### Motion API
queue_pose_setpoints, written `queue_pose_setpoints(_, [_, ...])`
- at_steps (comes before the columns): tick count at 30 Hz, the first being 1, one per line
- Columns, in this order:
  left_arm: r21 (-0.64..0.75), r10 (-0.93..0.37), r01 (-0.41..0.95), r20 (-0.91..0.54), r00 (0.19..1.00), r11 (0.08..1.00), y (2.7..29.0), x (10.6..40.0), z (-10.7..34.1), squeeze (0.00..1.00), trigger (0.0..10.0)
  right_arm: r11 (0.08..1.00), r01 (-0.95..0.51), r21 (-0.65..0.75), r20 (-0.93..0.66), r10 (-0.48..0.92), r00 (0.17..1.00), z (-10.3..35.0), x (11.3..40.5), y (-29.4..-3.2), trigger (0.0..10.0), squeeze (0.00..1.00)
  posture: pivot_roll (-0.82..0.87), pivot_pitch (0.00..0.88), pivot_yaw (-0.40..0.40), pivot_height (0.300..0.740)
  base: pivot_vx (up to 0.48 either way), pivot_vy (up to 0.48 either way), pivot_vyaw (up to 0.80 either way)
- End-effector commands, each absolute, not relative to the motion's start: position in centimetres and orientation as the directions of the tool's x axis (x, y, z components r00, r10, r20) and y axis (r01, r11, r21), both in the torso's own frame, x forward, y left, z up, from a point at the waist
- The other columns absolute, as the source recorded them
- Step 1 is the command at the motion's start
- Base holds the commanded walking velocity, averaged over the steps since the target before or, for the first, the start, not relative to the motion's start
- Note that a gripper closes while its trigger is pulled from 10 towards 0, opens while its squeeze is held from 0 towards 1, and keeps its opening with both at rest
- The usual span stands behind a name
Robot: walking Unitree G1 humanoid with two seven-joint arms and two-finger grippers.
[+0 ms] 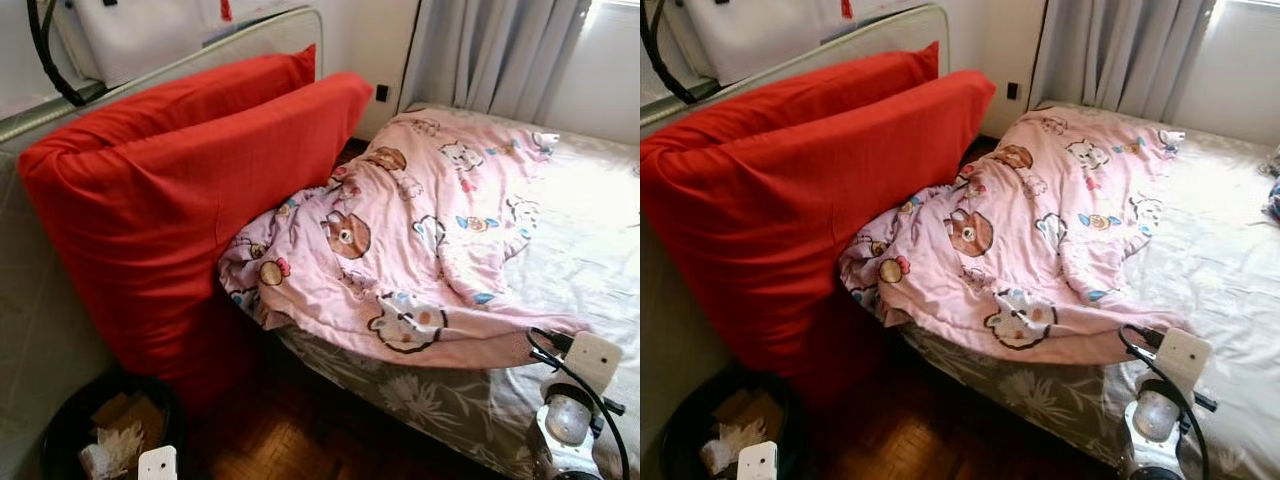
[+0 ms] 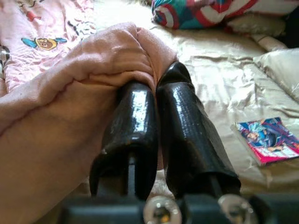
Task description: Clean up the room
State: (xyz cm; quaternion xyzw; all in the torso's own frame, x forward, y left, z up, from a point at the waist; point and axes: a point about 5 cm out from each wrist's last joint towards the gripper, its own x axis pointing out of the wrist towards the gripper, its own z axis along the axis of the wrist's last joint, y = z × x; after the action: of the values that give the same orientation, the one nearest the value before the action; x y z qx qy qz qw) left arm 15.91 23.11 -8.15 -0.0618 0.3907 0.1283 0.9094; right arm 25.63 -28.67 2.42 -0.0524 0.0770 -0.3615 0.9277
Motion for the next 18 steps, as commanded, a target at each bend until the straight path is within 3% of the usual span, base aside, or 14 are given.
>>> queue_pose_setpoints(1, [0.004, 0.182, -0.267, -0.744, 0.643, 0.964, 23.2, 15.2, -8.4, 0.00, 10.0, 0.717, 0.676, -0.169, -0.083, -0.694, 0.715, 2.3, 25.0, -28.8, 10.0, 0.00, -0.01, 0.000, -0.025, 0.740, 0.000, 0.000, 0.00])
queue_pose_setpoints(10, [0.011, 0.184, -0.267, -0.752, 0.633, 0.964, 23.8, 14.8, -8.5, 0.00, 10.0, 0.742, 0.603, -0.293, 0.116, -0.598, 0.793, 3.6, 24.6, -26.8, 10.0, 0.00, -0.01, 0.000, -0.031, 0.740, 0.000, 0.000, 0.00])
queue_pose_setpoints(18, [0.017, 0.178, -0.253, -0.758, 0.627, 0.967, 23.7, 14.7, -8.6, 0.00, 10.0, 0.762, 0.545, -0.349, 0.091, -0.551, 0.829, 2.4, 23.0, -25.7, 10.0, 0.00, -0.01, 0.000, -0.037, 0.740, 0.000, 0.000, 0.00])
